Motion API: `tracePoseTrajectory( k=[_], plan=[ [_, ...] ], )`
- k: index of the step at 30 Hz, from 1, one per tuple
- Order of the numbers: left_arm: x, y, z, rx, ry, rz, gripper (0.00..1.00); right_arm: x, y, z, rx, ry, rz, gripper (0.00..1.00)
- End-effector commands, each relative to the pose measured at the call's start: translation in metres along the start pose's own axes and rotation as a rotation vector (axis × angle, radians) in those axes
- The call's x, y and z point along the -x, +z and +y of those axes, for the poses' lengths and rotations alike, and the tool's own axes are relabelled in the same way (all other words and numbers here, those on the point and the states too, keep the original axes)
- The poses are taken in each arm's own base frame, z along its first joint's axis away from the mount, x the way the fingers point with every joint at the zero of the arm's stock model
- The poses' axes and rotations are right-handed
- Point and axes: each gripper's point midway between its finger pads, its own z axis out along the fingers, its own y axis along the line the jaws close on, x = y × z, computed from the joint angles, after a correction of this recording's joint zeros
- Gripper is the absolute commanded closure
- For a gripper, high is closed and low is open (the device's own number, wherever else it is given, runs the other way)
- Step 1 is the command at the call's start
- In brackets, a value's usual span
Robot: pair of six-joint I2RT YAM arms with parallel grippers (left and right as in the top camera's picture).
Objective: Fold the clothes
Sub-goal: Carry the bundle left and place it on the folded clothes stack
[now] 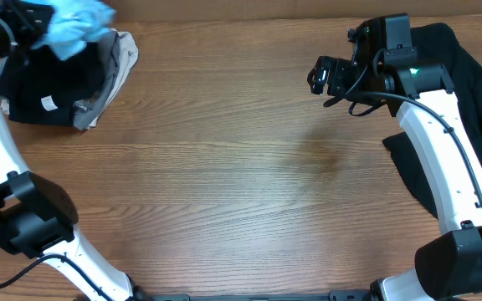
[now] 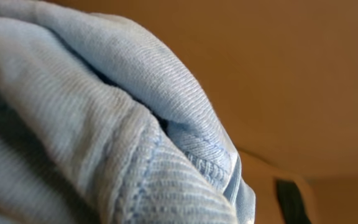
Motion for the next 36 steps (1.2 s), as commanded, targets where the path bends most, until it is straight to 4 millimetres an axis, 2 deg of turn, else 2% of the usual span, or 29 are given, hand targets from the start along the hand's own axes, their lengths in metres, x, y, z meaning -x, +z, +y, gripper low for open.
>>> tracePoseTrajectory(
  k=[1,5,7,11,12,14,15,17,20,24,29,32,34,36],
  plan=[
    [0.024,-0.017,0.008,0.120,0.004,-0.111,0.96,-0.001,0.005,-0.003,-0.011,-0.002,0.009,0.00],
    [0.029,-0.013,0.031,0.213,0.009,-0.152,0.96,-0.002,0.005,-0.004,-0.013,-0.001,0.015,0.00],
    [0.027,-0.005,0.042,0.221,0.013,-0.157,0.96,-0.004,0.005,-0.004,-0.015,0.000,0.021,0.00],
    [0.019,0.005,0.066,0.271,-0.007,-0.149,0.96,-0.008,0.004,-0.006,-0.020,0.005,0.038,0.00],
    [0.011,0.006,0.081,0.322,-0.033,-0.131,0.96,-0.010,0.004,-0.006,-0.023,0.007,0.045,0.00],
    [0.002,0.003,0.093,0.379,-0.052,-0.107,0.96,-0.011,0.004,-0.006,-0.024,0.007,0.048,0.00],
    [-0.004,-0.001,0.102,0.429,-0.054,-0.088,0.79,-0.011,0.004,-0.006,-0.024,0.007,0.048,0.00],
    [-0.014,-0.010,0.118,0.513,-0.032,-0.047,0.00,-0.010,0.004,-0.006,-0.024,0.007,0.048,0.00],
    [-0.019,-0.019,0.132,0.568,0.036,-0.003,0.00,-0.010,0.004,-0.006,-0.024,0.006,0.047,0.00],
    [-0.010,-0.032,0.131,0.576,0.103,-0.008,0.00,-0.010,0.004,-0.006,-0.024,0.006,0.047,0.00],
    [0.005,-0.059,0.104,0.577,0.242,-0.012,0.00,-0.010,0.004,-0.006,-0.024,0.006,0.047,0.00],
    [0.008,-0.074,0.083,0.574,0.374,0.021,0.01,-0.010,0.004,-0.006,-0.024,0.006,0.047,0.00],
    [0.007,-0.079,0.073,0.571,0.444,0.039,0.07,-0.010,0.004,-0.006,-0.024,0.006,0.045,0.00],
    [0.008,-0.079,0.068,0.572,0.521,0.053,0.27,-0.009,0.004,-0.006,-0.023,0.006,0.042,0.00]
  ],
)
